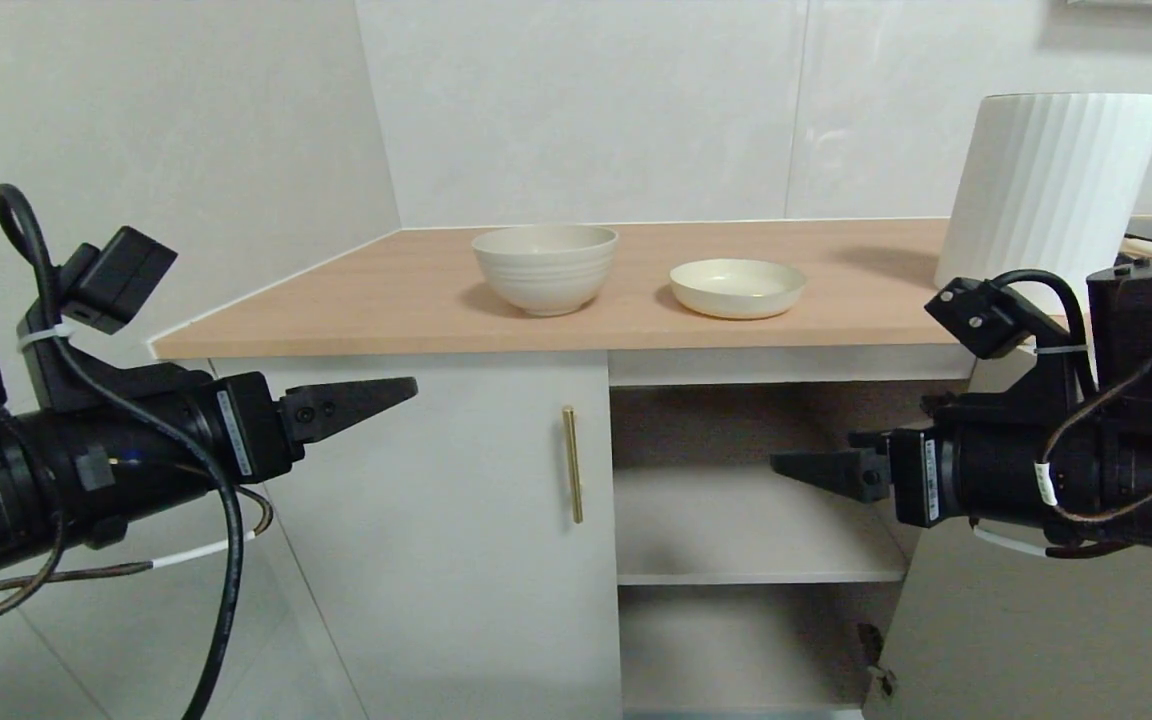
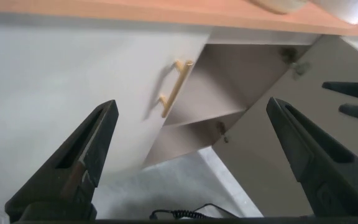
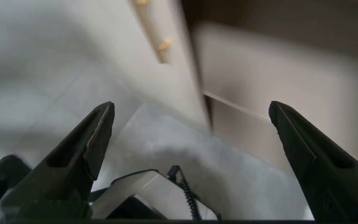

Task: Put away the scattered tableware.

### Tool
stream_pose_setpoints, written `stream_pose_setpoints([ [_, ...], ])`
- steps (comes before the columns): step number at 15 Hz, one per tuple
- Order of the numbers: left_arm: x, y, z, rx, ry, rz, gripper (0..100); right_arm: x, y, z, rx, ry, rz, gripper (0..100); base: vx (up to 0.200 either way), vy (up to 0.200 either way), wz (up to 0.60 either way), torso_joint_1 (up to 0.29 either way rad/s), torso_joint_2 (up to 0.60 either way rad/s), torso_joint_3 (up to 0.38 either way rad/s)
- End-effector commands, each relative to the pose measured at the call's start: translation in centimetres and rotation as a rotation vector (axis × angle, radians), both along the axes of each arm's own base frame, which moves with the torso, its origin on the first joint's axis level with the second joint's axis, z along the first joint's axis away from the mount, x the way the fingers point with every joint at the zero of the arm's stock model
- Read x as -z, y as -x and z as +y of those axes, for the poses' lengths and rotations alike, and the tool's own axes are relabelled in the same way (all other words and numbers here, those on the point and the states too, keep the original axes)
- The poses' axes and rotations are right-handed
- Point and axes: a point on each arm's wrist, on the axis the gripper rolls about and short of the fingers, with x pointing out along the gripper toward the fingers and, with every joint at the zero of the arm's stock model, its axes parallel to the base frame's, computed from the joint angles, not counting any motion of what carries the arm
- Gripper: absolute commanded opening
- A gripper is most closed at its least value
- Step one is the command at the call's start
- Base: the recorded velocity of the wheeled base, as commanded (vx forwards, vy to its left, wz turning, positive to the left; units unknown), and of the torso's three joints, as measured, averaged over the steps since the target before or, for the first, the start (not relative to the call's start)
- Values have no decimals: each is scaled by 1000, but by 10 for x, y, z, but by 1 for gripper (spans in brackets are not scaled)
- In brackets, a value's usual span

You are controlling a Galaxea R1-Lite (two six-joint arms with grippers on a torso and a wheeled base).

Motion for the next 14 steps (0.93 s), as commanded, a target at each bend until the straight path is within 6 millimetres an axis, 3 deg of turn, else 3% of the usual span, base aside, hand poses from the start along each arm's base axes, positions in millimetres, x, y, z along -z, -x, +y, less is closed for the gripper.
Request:
stream_pose_setpoints([
  [1, -1, 2, 1, 0, 2, -7, 100, -2, 3, -1, -7, -7, -7, 100, 0, 0, 0, 0, 0, 0],
  [14, -3, 3, 1, 3, 5, -13, 100, 6, 8, -4, -27, -27, -63, 100, 0, 0, 0, 0, 0, 0],
])
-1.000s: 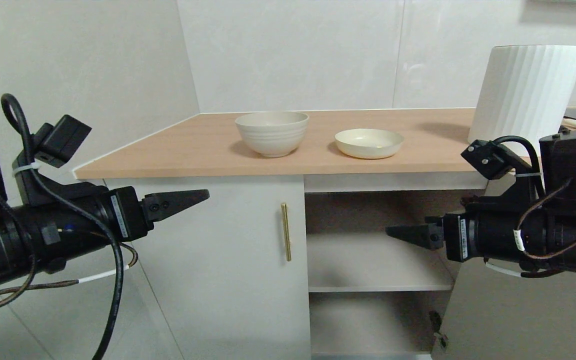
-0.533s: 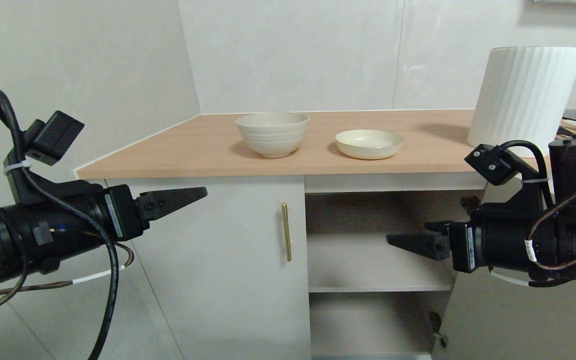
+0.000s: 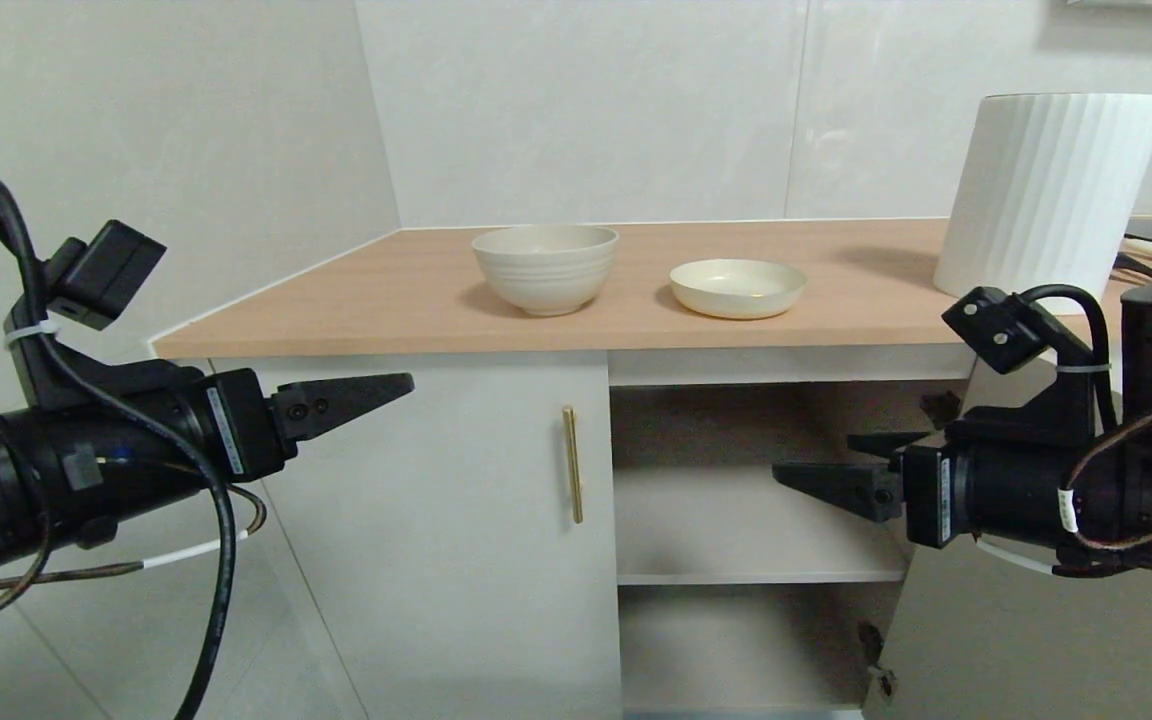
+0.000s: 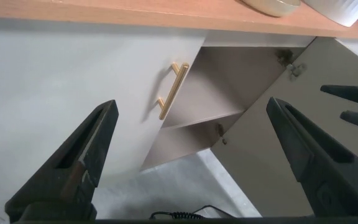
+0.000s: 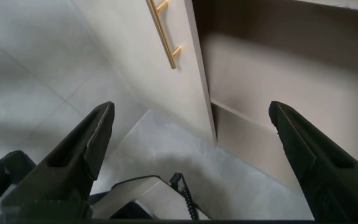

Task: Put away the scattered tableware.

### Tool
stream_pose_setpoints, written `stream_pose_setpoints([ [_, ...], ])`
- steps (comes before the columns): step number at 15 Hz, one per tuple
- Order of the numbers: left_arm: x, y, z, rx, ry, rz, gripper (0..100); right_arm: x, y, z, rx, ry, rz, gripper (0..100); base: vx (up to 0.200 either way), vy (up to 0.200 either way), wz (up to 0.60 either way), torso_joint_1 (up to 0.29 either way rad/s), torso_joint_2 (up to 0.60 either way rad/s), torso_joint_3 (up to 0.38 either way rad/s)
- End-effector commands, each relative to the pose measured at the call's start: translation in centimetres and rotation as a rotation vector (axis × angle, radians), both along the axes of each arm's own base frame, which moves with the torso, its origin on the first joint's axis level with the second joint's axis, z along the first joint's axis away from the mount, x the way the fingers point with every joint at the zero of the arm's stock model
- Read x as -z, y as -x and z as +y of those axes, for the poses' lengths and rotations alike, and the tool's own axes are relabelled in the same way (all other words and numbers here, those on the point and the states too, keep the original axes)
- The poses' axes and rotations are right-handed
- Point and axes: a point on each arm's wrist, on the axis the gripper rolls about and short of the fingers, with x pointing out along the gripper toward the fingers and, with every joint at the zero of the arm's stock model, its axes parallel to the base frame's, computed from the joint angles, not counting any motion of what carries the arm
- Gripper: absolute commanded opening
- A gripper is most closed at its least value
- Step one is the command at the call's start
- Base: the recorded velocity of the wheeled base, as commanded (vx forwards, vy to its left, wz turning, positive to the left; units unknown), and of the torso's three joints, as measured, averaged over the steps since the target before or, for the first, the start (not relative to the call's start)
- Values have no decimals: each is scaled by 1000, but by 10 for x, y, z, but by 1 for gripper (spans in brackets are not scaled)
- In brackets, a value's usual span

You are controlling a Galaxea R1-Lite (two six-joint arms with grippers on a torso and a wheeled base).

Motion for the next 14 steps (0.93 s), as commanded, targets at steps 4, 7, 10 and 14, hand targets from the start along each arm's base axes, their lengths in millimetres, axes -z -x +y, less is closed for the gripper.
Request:
stream_pose_setpoints([
  [4, 1, -2, 0, 1, -2, 7, 100, 2, -1, 1, 1, 5, 7, 100, 0, 0, 0, 37, -184, -153],
  [7, 4, -4, -1, 1, -5, 19, 100, 4, -4, 2, 2, 10, 15, 100, 0, 0, 0, 132, -398, -286],
  [10, 6, -7, -2, 1, -8, 29, 100, 7, -5, 3, 0, 19, 19, 100, 0, 0, 0, 165, -492, -290],
  [14, 8, -9, -2, 2, -9, 35, 100, 9, -8, 4, 3, 25, 28, 100, 0, 0, 0, 188, -464, -287],
])
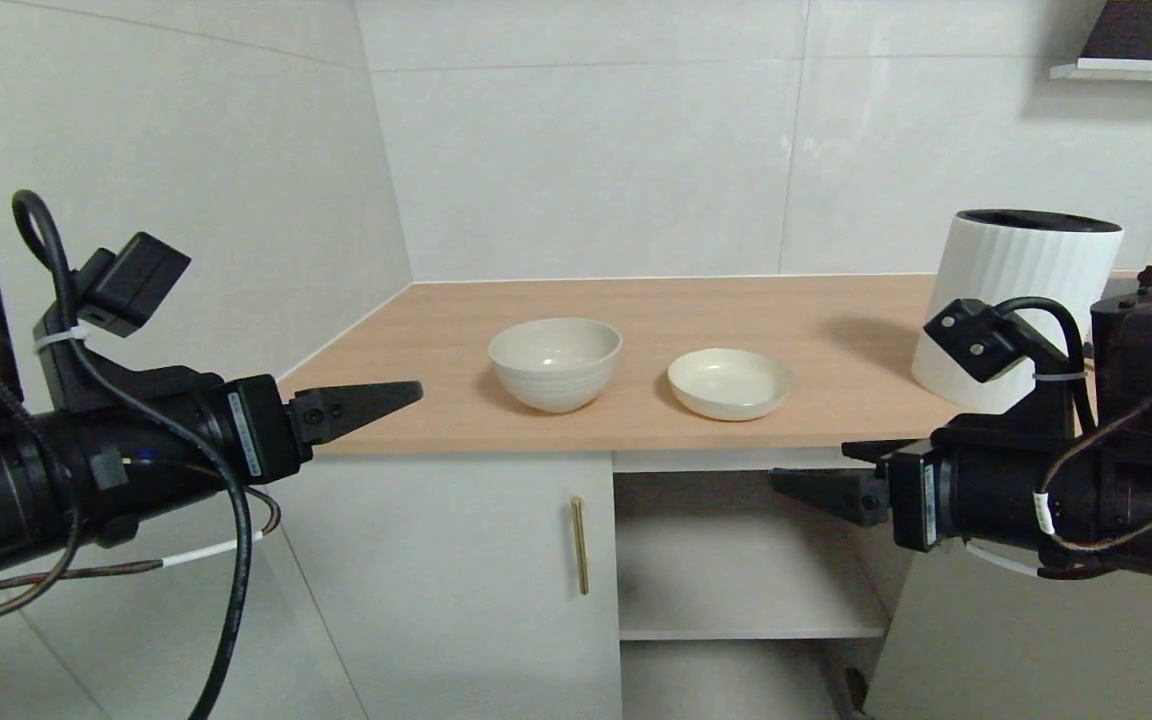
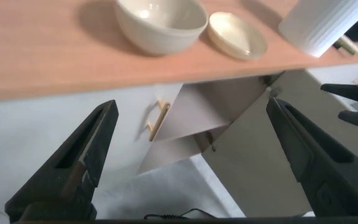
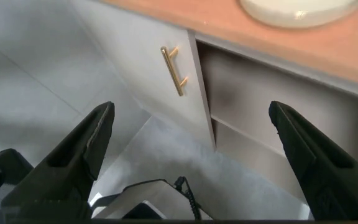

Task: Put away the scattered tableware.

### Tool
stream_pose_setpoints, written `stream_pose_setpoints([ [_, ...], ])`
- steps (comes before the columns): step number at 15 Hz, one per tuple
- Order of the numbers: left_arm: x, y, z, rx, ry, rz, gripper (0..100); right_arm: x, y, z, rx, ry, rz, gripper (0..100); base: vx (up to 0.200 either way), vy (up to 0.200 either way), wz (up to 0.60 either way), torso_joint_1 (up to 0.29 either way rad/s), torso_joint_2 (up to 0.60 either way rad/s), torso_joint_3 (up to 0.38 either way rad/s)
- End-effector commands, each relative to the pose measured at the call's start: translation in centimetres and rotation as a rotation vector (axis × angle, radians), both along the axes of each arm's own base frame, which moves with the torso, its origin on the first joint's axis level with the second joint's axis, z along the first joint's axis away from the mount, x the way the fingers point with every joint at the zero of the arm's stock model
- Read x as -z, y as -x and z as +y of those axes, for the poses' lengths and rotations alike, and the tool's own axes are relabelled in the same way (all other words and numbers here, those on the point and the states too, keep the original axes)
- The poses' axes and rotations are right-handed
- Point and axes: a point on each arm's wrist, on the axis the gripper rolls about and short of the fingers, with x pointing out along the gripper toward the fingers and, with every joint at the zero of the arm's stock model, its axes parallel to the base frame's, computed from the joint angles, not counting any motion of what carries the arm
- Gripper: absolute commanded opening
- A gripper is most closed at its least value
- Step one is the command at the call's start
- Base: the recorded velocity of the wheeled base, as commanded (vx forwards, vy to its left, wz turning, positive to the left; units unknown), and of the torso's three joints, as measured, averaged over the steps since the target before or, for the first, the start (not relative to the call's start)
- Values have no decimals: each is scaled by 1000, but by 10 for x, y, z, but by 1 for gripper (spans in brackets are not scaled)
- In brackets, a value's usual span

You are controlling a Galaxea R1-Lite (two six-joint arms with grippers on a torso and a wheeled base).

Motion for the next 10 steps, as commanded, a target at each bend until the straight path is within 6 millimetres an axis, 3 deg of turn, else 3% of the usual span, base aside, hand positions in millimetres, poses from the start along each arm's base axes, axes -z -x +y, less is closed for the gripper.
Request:
stream_pose_setpoints([
  [1, 3, -3, -1, 0, -3, 12, 100, 3, -2, 1, -1, 6, 10, 100, 0, 0, 0, 193, -481, -281],
  [7, 8, -10, -3, -1, -10, 32, 100, 6, -5, 3, 0, 11, 7, 100, 0, 0, 0, 204, -470, -269],
  [10, 11, -20, -6, -6, -10, 30, 100, 7, -13, 6, 8, 19, -7, 100, 0, 0, 0, 66, -137, -74],
])
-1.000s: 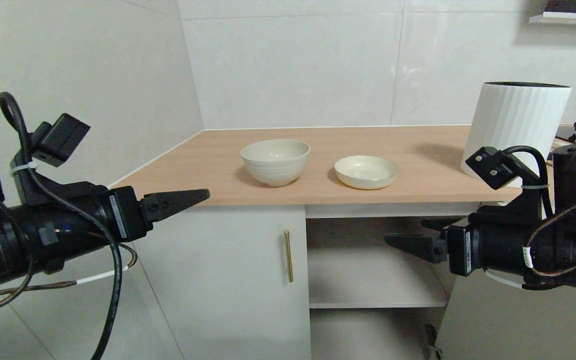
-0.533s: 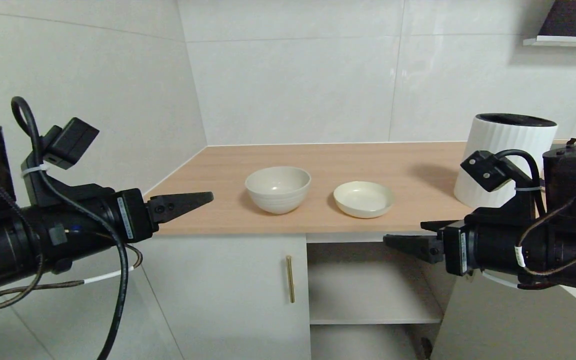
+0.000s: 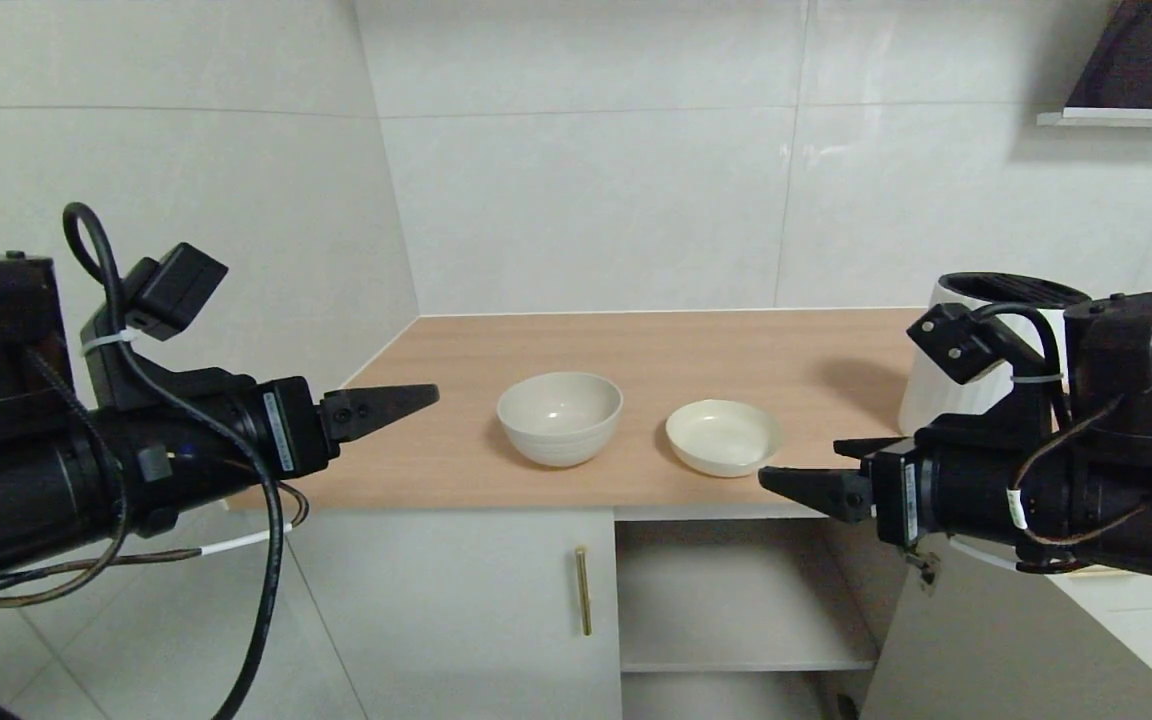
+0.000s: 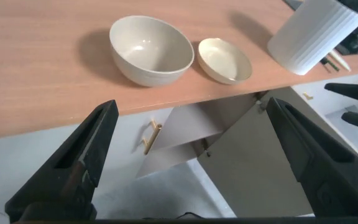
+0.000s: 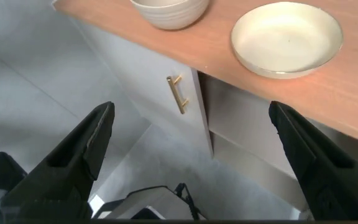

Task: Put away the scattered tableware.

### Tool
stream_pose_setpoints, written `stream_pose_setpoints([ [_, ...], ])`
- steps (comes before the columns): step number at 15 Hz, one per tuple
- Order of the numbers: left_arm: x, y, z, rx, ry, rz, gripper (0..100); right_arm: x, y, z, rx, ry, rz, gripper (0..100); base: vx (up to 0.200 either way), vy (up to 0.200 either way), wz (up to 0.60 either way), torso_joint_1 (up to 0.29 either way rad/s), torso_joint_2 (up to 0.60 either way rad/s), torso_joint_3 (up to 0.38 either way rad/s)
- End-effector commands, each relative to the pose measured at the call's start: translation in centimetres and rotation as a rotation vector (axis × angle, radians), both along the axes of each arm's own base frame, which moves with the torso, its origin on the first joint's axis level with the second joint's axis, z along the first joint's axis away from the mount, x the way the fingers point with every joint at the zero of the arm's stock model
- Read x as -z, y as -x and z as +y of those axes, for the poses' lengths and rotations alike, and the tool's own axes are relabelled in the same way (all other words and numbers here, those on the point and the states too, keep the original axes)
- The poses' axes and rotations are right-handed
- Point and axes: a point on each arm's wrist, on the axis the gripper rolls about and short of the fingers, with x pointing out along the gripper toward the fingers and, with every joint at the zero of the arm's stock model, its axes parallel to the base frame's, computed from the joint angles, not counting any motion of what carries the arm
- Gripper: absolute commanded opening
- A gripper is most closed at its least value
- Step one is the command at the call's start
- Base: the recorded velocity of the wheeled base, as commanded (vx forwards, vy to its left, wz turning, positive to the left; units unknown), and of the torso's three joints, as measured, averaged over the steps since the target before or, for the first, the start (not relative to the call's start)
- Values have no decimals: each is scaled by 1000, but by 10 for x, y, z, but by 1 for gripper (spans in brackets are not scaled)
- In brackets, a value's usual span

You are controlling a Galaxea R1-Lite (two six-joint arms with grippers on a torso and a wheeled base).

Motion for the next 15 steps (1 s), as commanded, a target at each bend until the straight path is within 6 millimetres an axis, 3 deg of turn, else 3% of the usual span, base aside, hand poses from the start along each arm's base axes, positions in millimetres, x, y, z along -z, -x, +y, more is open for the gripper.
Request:
stream_pose_setpoints([
  [1, 0, -12, -3, -4, -4, 11, 100, -5, -15, 4, 20, -2, -11, 100, 0, 0, 0, 0, 0, 0],
  [3, -8, -25, -7, -7, -2, 0, 100, -10, -33, 6, 51, 8, -1, 100, 0, 0, 0, 0, 0, 0],
  [4, -15, -46, -13, -10, -8, 18, 100, -13, -58, 6, 89, 41, 56, 100, 0, 0, 0, 0, 0, 0],
  [6, -26, -71, -22, -50, -45, 80, 100, -20, -88, 7, 136, 65, 120, 100, 0, 0, 0, 0, 0, 0],
  [7, -30, -79, -27, -74, -62, 98, 100, -13, -98, 9, 173, 70, 156, 100, 0, 0, 0, 0, 0, 0],
  [10, -6, -100, -44, -223, -105, 171, 100, -3, -115, 13, 346, 123, 144, 100, 0, 0, 0, 0, 0, 0],
  [15, 25, -125, -66, -262, -118, 239, 100, 6, -121, 17, 396, 121, 168, 100, 0, 0, 0, 0, 0, 0],
])
